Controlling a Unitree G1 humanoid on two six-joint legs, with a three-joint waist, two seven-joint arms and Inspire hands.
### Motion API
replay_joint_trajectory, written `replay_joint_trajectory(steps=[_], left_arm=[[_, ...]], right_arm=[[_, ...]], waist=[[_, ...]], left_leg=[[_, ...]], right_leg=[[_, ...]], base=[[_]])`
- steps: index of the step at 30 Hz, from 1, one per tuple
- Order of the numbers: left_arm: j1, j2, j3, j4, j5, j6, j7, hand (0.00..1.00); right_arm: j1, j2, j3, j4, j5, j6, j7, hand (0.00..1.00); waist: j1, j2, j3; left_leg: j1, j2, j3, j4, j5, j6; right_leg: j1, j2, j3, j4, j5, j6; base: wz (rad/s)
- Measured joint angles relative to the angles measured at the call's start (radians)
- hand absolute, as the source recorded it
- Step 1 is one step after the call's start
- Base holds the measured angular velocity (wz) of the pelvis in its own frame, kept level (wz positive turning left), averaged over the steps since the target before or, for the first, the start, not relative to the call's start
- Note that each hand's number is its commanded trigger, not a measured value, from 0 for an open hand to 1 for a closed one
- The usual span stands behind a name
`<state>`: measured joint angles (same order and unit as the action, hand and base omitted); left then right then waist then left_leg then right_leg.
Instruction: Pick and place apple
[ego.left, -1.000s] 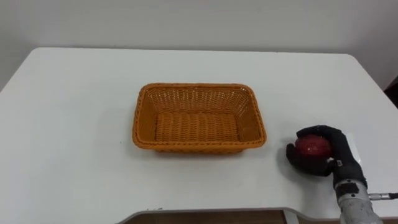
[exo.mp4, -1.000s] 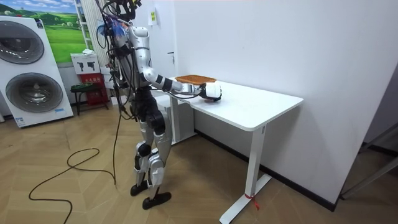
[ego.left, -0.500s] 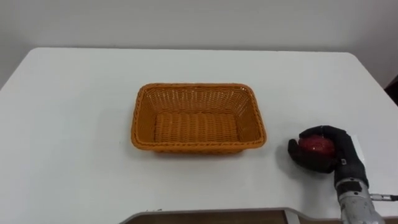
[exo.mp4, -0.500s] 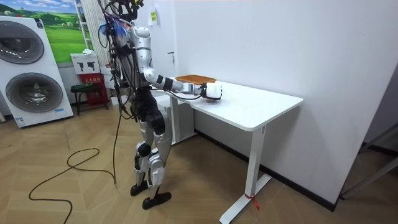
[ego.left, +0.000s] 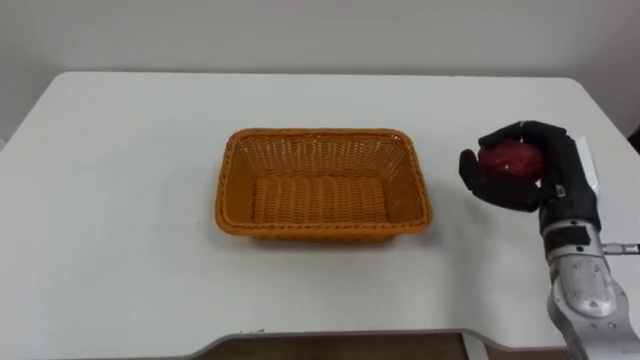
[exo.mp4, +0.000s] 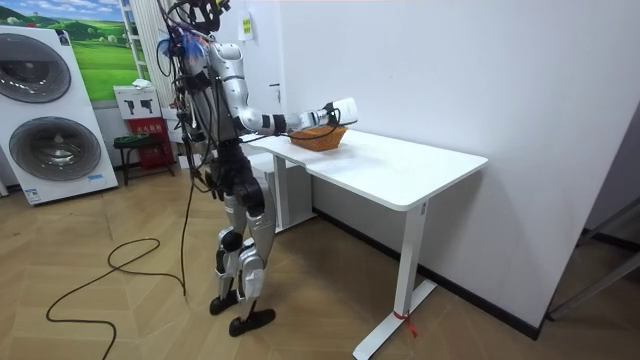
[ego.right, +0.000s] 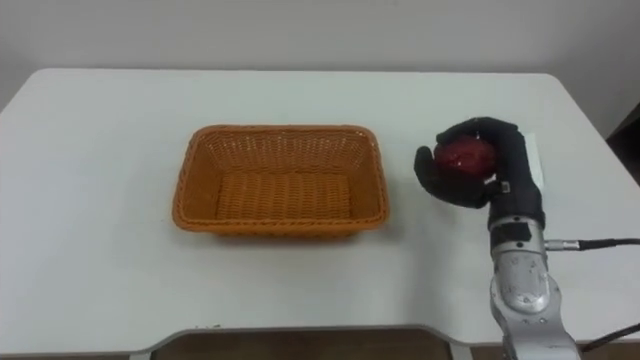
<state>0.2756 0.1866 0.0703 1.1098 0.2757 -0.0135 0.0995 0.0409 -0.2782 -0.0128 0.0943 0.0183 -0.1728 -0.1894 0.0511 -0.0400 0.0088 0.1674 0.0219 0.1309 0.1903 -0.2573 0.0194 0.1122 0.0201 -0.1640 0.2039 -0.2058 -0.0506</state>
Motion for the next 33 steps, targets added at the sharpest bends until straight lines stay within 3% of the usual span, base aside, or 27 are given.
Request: replay_joint_trajectory(steps=[8, 14, 23, 26, 27, 28, 29, 30, 33], left_arm=[[-0.002, 0.000, 0.000, 0.000, -0.005, 0.000, -0.009, 0.00], [-0.018, 0.001, 0.001, 0.010, -0.007, 0.000, -0.028, 0.00], [-0.052, 0.002, -0.059, 0.013, -0.008, -0.001, -0.031, 0.00], [-0.056, 0.003, -0.067, 0.012, -0.007, -0.001, -0.031, 0.00], [-0.055, 0.004, -0.075, 0.012, -0.007, -0.001, -0.031, 0.00], [-0.056, 0.005, -0.083, 0.012, -0.007, -0.001, -0.032, 0.00], [-0.057, 0.005, -0.084, 0.012, -0.007, -0.001, -0.033, 0.00], [-0.057, 0.005, -0.083, 0.012, -0.007, 0.000, -0.035, 0.00], [-0.059, 0.005, -0.082, 0.014, -0.007, 0.001, -0.037, 0.00]], right_arm=[[-0.098, 0.000, 0.027, -0.040, -0.009, 0.000, 0.008, 1.00], [-0.102, 0.000, 0.049, -0.080, -0.042, -0.001, 0.032, 1.00], [-0.119, 0.001, 0.182, -0.137, -0.069, 0.001, 0.111, 1.00], [-0.136, 0.000, 0.207, -0.141, -0.068, 0.000, 0.120, 1.00], [-0.144, -0.003, 0.225, -0.141, -0.071, 0.000, 0.125, 0.97], [-0.150, -0.002, 0.244, -0.142, -0.071, 0.000, 0.134, 0.59], [-0.150, -0.002, 0.253, -0.144, -0.071, 0.000, 0.140, 0.35], [-0.150, -0.002, 0.271, -0.147, -0.074, 0.000, 0.155, 0.00], [-0.150, -0.001, 0.302, -0.159, -0.083, 0.012, 0.191, 0.00]], waist=[[0.012, -0.009, -0.0035], [0.034, -0.007, -0.0054], [0.046, -0.001, -0.0017], [0.067, 0.002, -0.0016], [0.070, 0.003, -0.0021], [0.079, 0.005, -0.0036], [0.083, 0.005, -0.0040], [0.087, 0.006, -0.0043], [0.094, 0.006, -0.0063]], left_leg=[[-0.007, -0.001, -0.003, 0.005, 0.000, 0.000], [-0.007, 0.000, -0.003, 0.007, 0.000, 0.000], [-0.018, -0.001, -0.026, 0.009, 0.000, 0.000], [-0.019, -0.001, -0.026, 0.009, 0.000, 0.000], [-0.021, 0.000, -0.027, 0.010, 0.000, 0.000], [-0.020, 0.000, -0.027, 0.010, 0.000, 0.000], [-0.021, 0.000, -0.027, 0.011, 0.000, 0.000], [-0.020, 0.000, -0.027, 0.011, 0.001, 0.001], [-0.022, 0.000, -0.027, 0.010, 0.001, 0.001]], right_leg=[[0.007, -0.001, -0.004, -0.006, 0.000, 0.000], [0.005, -0.001, -0.005, -0.005, 0.000, -0.001], [0.009, -0.003, -0.028, -0.007, 0.001, -0.001], [0.008, -0.002, -0.027, -0.007, 0.001, -0.002], [0.006, -0.002, -0.028, -0.006, 0.001, -0.002], [0.002, -0.002, -0.027, -0.004, 0.001, -0.002], [-0.001, -0.002, -0.026, -0.002, 0.001, -0.002], [-0.002, -0.002, -0.026, -0.001, 0.001, -0.002], [-0.005, -0.003, -0.028, -0.001, 0.001, -0.002]], base=[[0.01], [0.00], [0.07], [0.00], [0.00], [0.00], [0.00], [0.00], [0.00]])
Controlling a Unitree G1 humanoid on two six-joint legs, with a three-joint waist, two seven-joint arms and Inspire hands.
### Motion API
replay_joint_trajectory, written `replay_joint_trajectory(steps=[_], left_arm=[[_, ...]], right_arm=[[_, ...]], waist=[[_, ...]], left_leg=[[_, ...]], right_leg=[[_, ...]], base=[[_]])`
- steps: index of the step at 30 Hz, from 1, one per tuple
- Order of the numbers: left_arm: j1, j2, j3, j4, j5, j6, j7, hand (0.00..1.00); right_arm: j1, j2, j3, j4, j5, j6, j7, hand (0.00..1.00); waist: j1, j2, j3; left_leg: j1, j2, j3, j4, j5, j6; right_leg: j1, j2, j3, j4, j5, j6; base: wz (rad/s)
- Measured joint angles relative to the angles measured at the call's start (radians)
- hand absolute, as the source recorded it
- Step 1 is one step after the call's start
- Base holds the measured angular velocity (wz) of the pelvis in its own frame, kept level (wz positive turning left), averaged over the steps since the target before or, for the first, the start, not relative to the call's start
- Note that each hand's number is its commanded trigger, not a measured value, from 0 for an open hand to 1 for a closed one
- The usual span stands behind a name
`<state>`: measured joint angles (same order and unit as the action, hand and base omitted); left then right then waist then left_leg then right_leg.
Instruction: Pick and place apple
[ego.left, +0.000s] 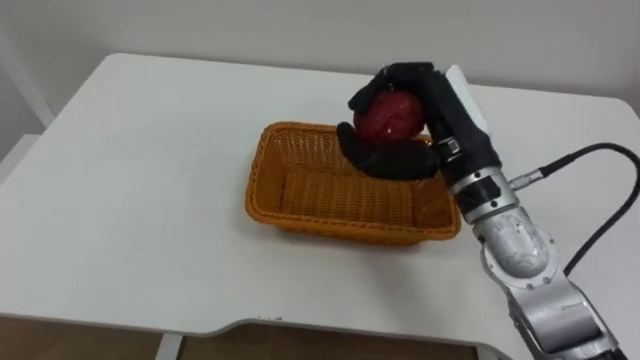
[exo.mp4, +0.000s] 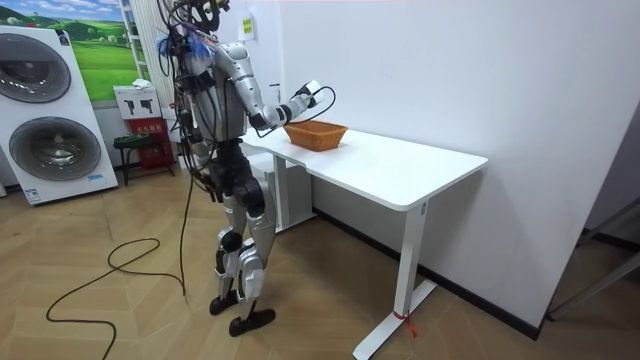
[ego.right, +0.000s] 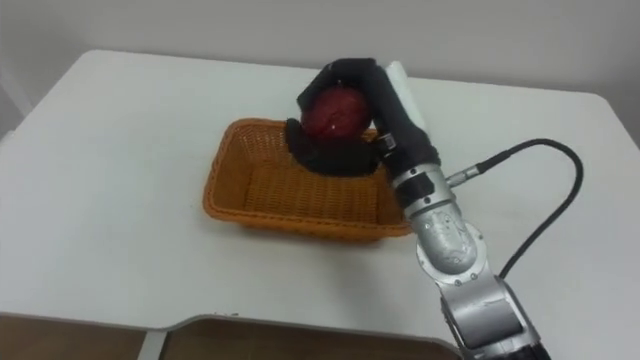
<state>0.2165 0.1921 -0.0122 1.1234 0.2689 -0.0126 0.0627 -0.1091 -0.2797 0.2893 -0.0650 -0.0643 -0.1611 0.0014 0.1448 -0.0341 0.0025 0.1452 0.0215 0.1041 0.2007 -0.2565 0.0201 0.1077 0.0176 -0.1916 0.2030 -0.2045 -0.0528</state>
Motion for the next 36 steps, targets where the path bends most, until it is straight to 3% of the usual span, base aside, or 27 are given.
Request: replay_joint_trajectory(steps=[17, 24, 32, 36], left_arm=[[-0.006, 0.001, -0.001, 0.012, 0.008, 0.007, 0.000, 0.00], [0.001, 0.002, -0.004, 0.013, 0.007, 0.007, 0.022, 0.00], [0.019, 0.001, 0.008, 0.017, 0.007, -0.009, 0.020, 0.00], [0.039, -0.002, 0.044, 0.019, 0.006, -0.020, 0.017, 0.00]], right_arm=[[-0.001, 0.002, 0.007, -0.030, -0.025, 0.011, 0.027, 0.00], [0.004, 0.001, -0.007, -0.030, -0.020, 0.010, 0.017, 0.00], [0.044, -0.003, -0.106, -0.124, -0.030, 0.001, -0.053, 0.00], [0.057, -0.005, -0.211, -0.157, -0.040, -0.033, -0.122, 0.00]], waist=[[-0.003, -0.006, -0.0015], [-0.032, -0.010, -0.0016], [-0.059, -0.013, -0.0023], [-0.069, -0.016, -0.0041]], left_leg=[[0.001, 0.000, -0.001, 0.004, 0.000, 0.000], [0.009, -0.001, 0.000, 0.003, 0.000, 0.000], [0.013, -0.001, 0.000, 0.001, 0.000, 0.000], [0.015, -0.001, 0.003, 0.000, 0.000, 0.000]], right_leg=[[0.012, -0.001, -0.003, -0.001, 0.000, 0.000], [0.024, -0.001, -0.003, -0.004, 0.000, 0.000], [0.030, 0.000, -0.004, -0.017, 0.000, 0.000], [0.019, 0.001, 0.002, -0.016, 0.000, 0.000]], base=[[0.00], [0.00], [0.00], [-0.03]])
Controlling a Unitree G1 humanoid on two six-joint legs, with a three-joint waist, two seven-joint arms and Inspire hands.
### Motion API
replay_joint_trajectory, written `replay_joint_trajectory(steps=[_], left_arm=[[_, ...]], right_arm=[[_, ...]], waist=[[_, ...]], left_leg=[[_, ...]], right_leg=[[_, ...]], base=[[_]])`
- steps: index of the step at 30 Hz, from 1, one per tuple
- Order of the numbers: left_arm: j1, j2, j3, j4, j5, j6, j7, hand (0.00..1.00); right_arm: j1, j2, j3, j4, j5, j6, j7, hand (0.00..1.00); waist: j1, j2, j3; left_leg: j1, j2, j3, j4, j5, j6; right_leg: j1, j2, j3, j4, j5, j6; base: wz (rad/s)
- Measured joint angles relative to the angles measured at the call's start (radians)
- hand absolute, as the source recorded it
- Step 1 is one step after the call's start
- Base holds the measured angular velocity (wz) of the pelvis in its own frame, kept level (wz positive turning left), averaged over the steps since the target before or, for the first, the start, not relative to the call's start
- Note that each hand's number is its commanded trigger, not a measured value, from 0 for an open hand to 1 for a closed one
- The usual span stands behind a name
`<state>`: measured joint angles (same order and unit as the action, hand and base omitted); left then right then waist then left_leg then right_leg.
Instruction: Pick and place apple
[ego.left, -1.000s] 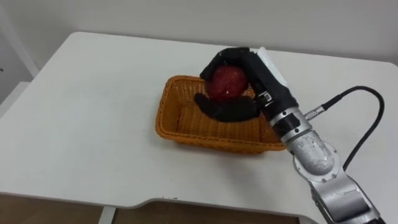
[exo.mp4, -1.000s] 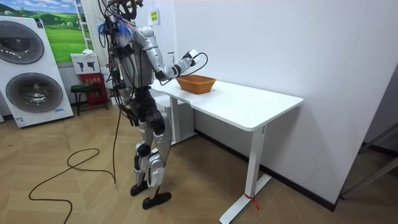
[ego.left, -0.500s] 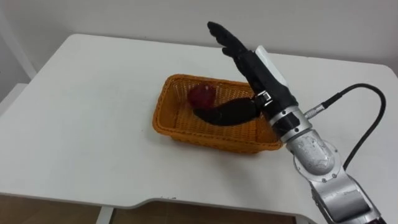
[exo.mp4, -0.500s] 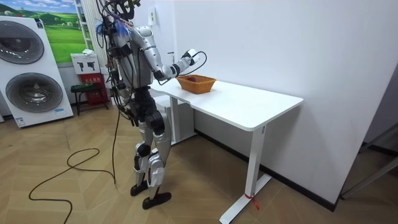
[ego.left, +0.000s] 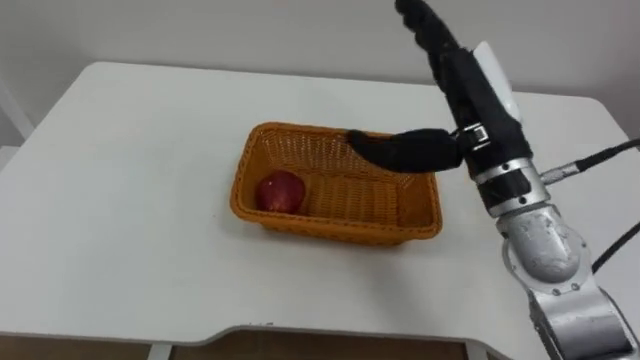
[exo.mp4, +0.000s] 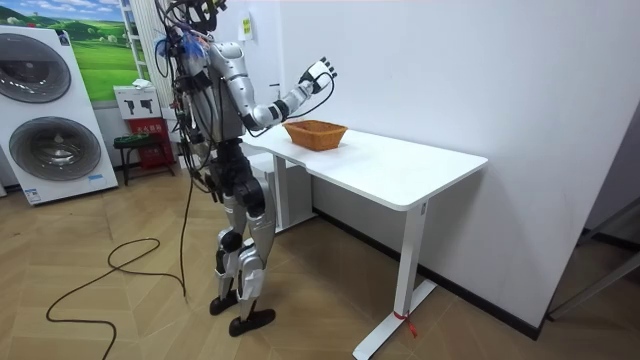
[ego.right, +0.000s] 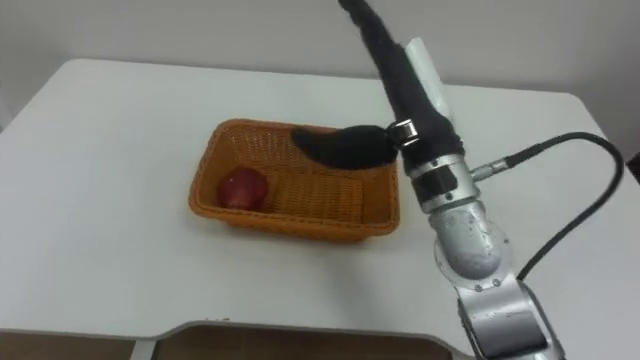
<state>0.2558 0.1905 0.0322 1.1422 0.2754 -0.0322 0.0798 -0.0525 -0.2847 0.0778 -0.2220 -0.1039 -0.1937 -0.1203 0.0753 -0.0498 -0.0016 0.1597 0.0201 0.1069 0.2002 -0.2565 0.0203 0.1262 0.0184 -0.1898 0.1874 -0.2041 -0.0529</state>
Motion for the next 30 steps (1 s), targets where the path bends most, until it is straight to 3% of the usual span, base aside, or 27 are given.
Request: replay_joint_trajectory(steps=[5, 7, 11, 15, 19, 24, 30], left_arm=[[0.048, -0.002, 0.053, -0.004, 0.001, -0.017, 0.005, 0.00], [0.071, -0.005, 0.088, -0.004, 0.001, -0.018, 0.019, 0.00], [0.077, -0.006, 0.137, -0.003, -0.005, -0.018, 0.038, 0.00], [0.102, -0.008, 0.182, -0.005, -0.006, -0.017, 0.047, 0.00], [0.109, -0.009, 0.224, -0.016, -0.007, -0.015, 0.047, 0.00], [0.124, -0.008, 0.231, -0.064, -0.006, 0.008, 0.047, 0.00], [0.110, -0.010, 0.240, -0.109, -0.008, 0.054, 0.044, 0.00]], right_arm=[[0.006, 0.000, -0.162, -0.002, -0.020, -0.027, -0.120, 0.00], [0.010, -0.003, -0.268, 0.003, -0.010, -0.036, -0.197, 0.00], [0.078, -0.039, -0.406, 0.020, -0.021, -0.037, -0.346, 0.00], [0.112, -0.042, -0.534, 0.127, -0.022, -0.035, -0.514, 0.00], [0.182, -0.041, -0.631, 0.239, 0.006, -0.024, -0.666, 0.00], [0.256, -0.041, -0.664, 0.424, 0.067, -0.019, -0.763, 0.00], [0.298, -0.025, -0.620, 0.858, 0.265, 0.060, -0.708, 0.00]], waist=[[-0.048, 0.000, -0.0010], [-0.070, -0.001, -0.0021], [-0.074, -0.005, -0.0035], [-0.103, -0.016, -0.0018], [-0.122, -0.024, -0.0084], [-0.134, -0.027, -0.0077], [-0.129, -0.025, -0.0068]], left_leg=[[0.005, 0.000, 0.000, -0.001, 0.000, 0.000], [0.008, 0.000, 0.002, -0.002, 0.000, 0.000], [0.010, 0.001, 0.015, -0.002, 0.000, 0.000], [0.009, 0.001, 0.031, -0.001, 0.000, 0.000], [0.010, 0.001, 0.040, -0.004, 0.000, 0.000], [0.004, 0.004, 0.057, -0.004, 0.000, 0.000], [0.007, 0.002, 0.057, -0.011, 0.000, 0.000]], right_leg=[[0.011, 0.000, 0.000, -0.001, 0.000, 0.000], [0.011, 0.000, -0.001, -0.001, 0.000, 0.000], [0.003, 0.001, 0.007, 0.002, 0.000, 0.000], [-0.006, 0.002, 0.025, 0.001, 0.000, 0.001], [-0.011, 0.003, 0.032, 0.003, 0.000, 0.001], [-0.029, 0.007, 0.054, 0.011, 0.000, 0.000], [-0.032, 0.004, 0.059, 0.016, 0.000, 0.002]], base=[[0.00], [0.00], [-0.07], [-0.12], [-0.05], [-0.13], [-0.02]])
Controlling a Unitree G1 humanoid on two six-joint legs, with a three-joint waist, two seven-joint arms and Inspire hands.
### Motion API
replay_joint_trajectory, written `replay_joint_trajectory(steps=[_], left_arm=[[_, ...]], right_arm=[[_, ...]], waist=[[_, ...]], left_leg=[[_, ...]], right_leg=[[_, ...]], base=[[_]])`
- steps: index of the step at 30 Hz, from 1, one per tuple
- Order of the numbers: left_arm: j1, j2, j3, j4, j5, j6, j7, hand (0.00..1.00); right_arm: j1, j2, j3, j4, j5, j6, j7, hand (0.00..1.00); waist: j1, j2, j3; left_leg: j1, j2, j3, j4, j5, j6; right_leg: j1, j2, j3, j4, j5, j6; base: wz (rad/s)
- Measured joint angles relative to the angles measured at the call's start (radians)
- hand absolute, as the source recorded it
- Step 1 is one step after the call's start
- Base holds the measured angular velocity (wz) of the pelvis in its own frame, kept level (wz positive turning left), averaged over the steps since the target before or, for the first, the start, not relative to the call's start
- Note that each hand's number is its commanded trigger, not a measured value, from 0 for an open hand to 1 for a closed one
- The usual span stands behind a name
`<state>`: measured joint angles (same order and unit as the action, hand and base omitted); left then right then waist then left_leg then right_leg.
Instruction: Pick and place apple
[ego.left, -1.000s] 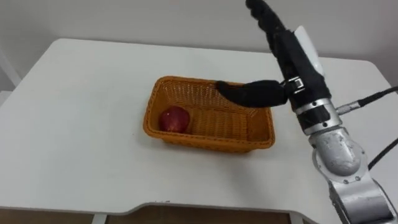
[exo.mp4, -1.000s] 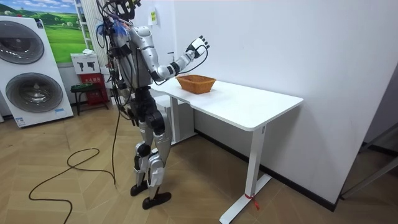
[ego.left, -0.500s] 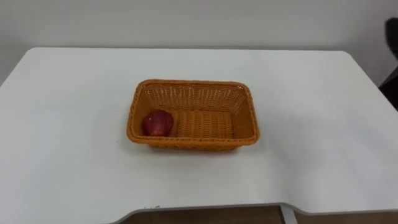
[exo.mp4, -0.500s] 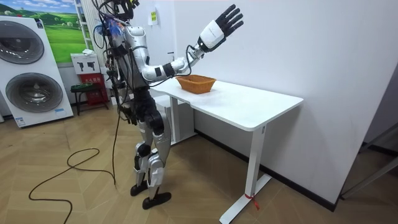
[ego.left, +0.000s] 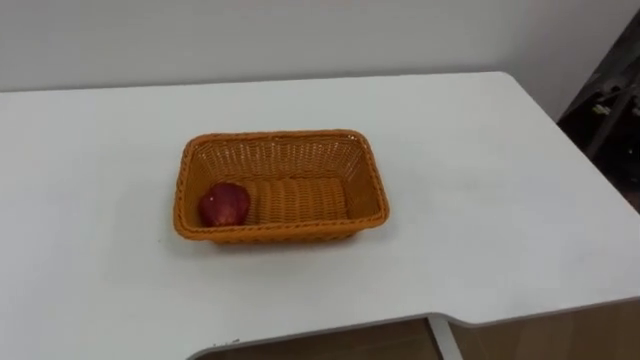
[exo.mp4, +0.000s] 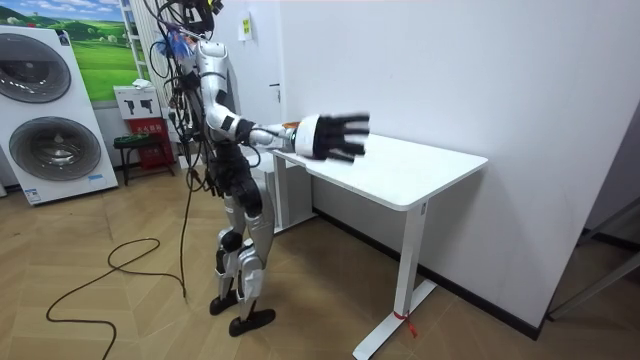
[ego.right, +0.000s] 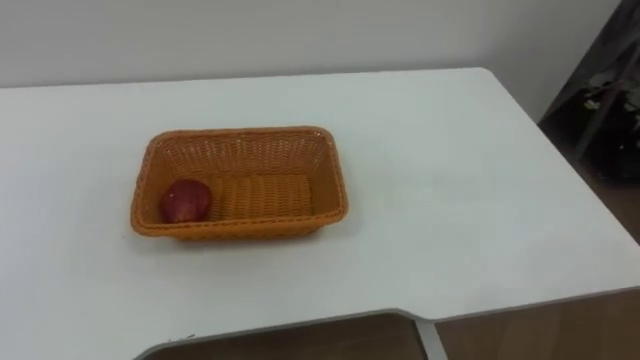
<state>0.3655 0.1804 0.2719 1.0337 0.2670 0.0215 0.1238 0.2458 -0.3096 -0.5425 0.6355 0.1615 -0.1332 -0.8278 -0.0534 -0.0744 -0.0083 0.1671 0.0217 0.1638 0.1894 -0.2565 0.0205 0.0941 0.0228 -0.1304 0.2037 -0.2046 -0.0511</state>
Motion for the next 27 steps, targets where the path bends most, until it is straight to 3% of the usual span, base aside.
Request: replay_joint_trajectory(steps=[4, 7, 12, 14, 18, 23, 27], left_arm=[[-0.002, -0.005, 0.001, -0.024, 0.000, 0.019, 0.000, 0.00], [-0.002, -0.006, 0.000, -0.031, 0.004, 0.025, -0.002, 0.00], [-0.004, -0.007, 0.001, -0.032, 0.009, 0.048, -0.020, 0.00], [-0.005, -0.012, 0.001, -0.033, 0.013, 0.061, -0.022, 0.00], [-0.007, -0.017, -0.001, -0.029, 0.030, 0.085, -0.031, 0.00], [-0.024, -0.038, -0.006, -0.019, 0.030, 0.087, -0.024, 0.00], [-0.061, -0.050, -0.059, 0.035, 0.032, 0.097, -0.028, 0.00]], right_arm=[[-0.003, 0.024, 0.045, 0.271, 0.154, 0.047, 0.083, 0.00], [-0.005, 0.060, 0.052, 0.400, 0.237, 0.078, 0.159, 0.00], [-0.028, 0.079, 0.099, 0.573, 0.361, 0.124, 0.290, 0.00], [-0.029, 0.094, 0.110, 0.607, 0.358, 0.143, 0.346, 0.00], [-0.043, 0.113, 0.217, 0.657, 0.335, 0.187, 0.483, 0.00], [-0.050, 0.117, 0.328, 0.677, 0.270, 0.197, 0.618, 0.00], [-0.082, 0.118, 0.433, 0.680, 0.133, 0.199, 0.717, 0.00]], waist=[[0.003, 0.006, -0.0003], [0.002, 0.009, 0.0015], [0.007, 0.014, 0.0041], [0.006, 0.017, 0.0034], [0.010, 0.029, 0.0049], [0.031, 0.050, 0.0058], [0.035, 0.065, 0.0114]], left_leg=[[-0.006, 0.000, 0.001, 0.000, 0.000, 0.000], [-0.006, 0.001, -0.003, 0.000, 0.000, 0.000], [-0.004, 0.000, -0.002, 0.000, 0.000, 0.000], [-0.007, -0.001, -0.005, -0.001, 0.000, 0.000], [-0.004, -0.002, -0.012, 0.000, 0.000, 0.000], [0.002, -0.003, -0.012, 0.002, 0.000, 0.000], [0.000, -0.002, -0.014, 0.002, 0.000, 0.000]], right_leg=[[-0.004, 0.000, 0.002, 0.003, -0.002, 0.000], [-0.002, 0.001, 0.000, 0.002, -0.003, -0.001], [0.000, 0.000, 0.002, -0.001, -0.004, 0.000], [-0.002, -0.001, -0.001, 0.000, -0.004, 0.001], [0.002, -0.003, -0.009, -0.003, -0.005, 0.002], [0.007, -0.003, -0.009, -0.003, -0.005, 0.002], [0.007, -0.003, -0.011, -0.005, -0.005, 0.001]], base=[[-0.01], [0.00], [-0.01], [0.03], [0.06], [0.00], [0.01]])
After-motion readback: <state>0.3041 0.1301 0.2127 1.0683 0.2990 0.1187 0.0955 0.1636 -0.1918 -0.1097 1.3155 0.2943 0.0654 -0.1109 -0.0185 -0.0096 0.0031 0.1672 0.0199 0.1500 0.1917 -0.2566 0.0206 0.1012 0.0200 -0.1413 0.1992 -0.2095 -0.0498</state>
